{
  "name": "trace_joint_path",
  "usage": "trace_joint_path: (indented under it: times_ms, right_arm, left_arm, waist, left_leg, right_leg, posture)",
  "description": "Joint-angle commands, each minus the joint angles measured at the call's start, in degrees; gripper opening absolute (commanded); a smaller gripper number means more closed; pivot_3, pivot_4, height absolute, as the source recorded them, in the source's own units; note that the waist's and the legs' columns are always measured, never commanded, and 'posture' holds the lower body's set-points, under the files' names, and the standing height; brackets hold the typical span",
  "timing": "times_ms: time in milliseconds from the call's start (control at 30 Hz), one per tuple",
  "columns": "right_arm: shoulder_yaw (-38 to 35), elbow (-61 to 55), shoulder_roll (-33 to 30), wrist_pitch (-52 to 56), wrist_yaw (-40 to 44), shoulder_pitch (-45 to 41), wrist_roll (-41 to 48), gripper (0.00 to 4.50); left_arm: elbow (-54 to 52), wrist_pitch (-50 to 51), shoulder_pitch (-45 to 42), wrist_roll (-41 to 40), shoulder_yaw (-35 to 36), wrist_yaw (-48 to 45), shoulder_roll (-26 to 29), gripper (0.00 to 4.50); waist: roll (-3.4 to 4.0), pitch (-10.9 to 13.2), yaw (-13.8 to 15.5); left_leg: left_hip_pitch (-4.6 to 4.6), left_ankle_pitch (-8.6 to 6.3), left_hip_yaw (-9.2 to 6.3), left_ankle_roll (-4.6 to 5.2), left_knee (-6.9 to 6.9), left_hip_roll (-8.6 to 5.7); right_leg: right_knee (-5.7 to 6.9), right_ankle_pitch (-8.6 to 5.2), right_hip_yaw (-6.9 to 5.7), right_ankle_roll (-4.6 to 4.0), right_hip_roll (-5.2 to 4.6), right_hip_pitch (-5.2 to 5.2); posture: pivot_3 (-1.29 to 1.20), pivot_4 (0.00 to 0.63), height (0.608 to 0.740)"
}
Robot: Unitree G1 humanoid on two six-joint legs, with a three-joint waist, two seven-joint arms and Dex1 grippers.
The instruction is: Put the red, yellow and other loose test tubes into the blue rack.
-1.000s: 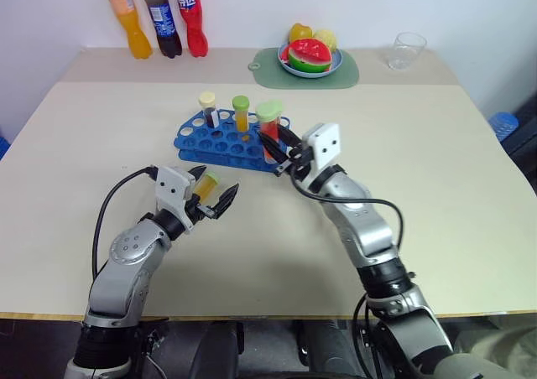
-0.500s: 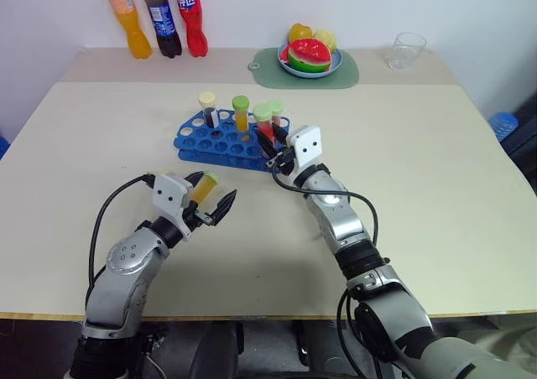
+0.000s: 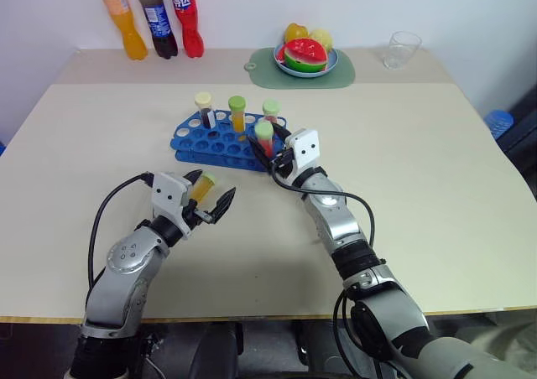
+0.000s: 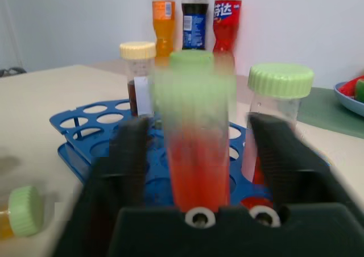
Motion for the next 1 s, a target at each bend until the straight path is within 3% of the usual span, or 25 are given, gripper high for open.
trace_joint_path:
  times_ms: [33, 200, 367, 433, 667, 900, 1000]
  right_arm:
    - [-1.4, -5.7, -0.5, -2.1, -0.8, -1.6, 0.2, 4.13]
    - [-3.2, -14.2, -4.0, 2.5, 0.7, -0.5, 1.8, 4.13]
    - [-3.5, -22.7, -10.8, 10.0, 8.2, 1.2, 5.2, 4.13]
    - [-2.6, -26.2, -14.1, 12.4, 13.5, 2.2, 7.3, 4.13]
    - [1.8, -42.7, -31.0, 24.8, 36.9, 9.8, 17.0, 4.13]
    - [2.0, -47.7, -33.0, 28.7, 36.6, 13.2, 18.1, 4.13]
    - [2.6, -48.8, -32.3, 29.1, 35.5, 14.6, 17.6, 4.19]
  left_arm:
    - [-4.4, 4.3, -2.8, -2.2, 2.5, 2.2, 0.2, 4.50]
    - [-8.1, 27.6, -14.2, -2.6, 1.9, 6.5, 8.0, 4.50]
    - [-2.8, 63.4, -32.3, -8.9, 2.5, 6.1, 13.6, 4.50]
    - [1.0, 72.1, -38.8, -10.2, -4.2, 2.8, 19.0, 4.50]
    - [10.2, 74.7, -47.0, -13.4, -15.9, -0.1, 23.9, 4.50]
    - [12.9, 74.7, -47.9, -13.3, -20.4, 1.3, 23.9, 4.50]
    - [14.0, 74.7, -47.7, -12.2, -21.8, 2.2, 23.4, 3.75]
  waist:
    - [0.01, 0.0, 0.0]
    - [0.00, 0.0, 0.0]
    - [0.00, 0.0, -0.1]
    - [0.00, 0.0, -0.4]
    - [0.11, 0.1, -0.6]
    - [0.09, 0.1, 0.1]
    - [0.08, 0.1, 0.2]
  left_leg:
    - [0.00, 0.00, -0.01, 0.00, 0.00, 0.00]
    - [-0.05, 0.00, -0.12, -0.01, 0.02, -0.02]
    - [-0.01, 0.00, -0.16, 0.00, 0.01, -0.06]
    - [-0.05, 0.00, -0.19, 0.00, 0.00, -0.07]
    - [0.00, 0.00, -0.20, 0.01, -0.11, -0.03]
    - [-0.01, 0.02, -0.19, -0.02, 0.00, -0.03]
    - [-0.04, 0.01, -0.16, -0.02, 0.01, -0.04]
  right_leg:
    - [0.00, 0.00, 0.00, 0.00, 0.00, 0.00]
    - [0.03, 0.00, -0.05, 0.01, 0.01, 0.00]
    - [0.02, 0.00, -0.06, 0.01, 0.01, 0.04]
    - [0.01, -0.01, -0.09, 0.02, 0.05, 0.05]
    - [0.00, -0.02, -0.04, 0.02, 0.09, 0.04]
    - [0.01, -0.02, -0.04, 0.01, 0.11, 0.04]
    - [-0.03, -0.02, -0.03, 0.01, 0.09, 0.04]
  posture:
    - [0.00, 0.150, 0.734]
    - [0.00, 0.150, 0.734]
    - [0.00, 0.150, 0.734]
    - [0.00, 0.150, 0.734]
    - [0.00, 0.150, 0.734]
    - [0.00, 0.150, 0.734]
    - [0.00, 0.150, 0.734]
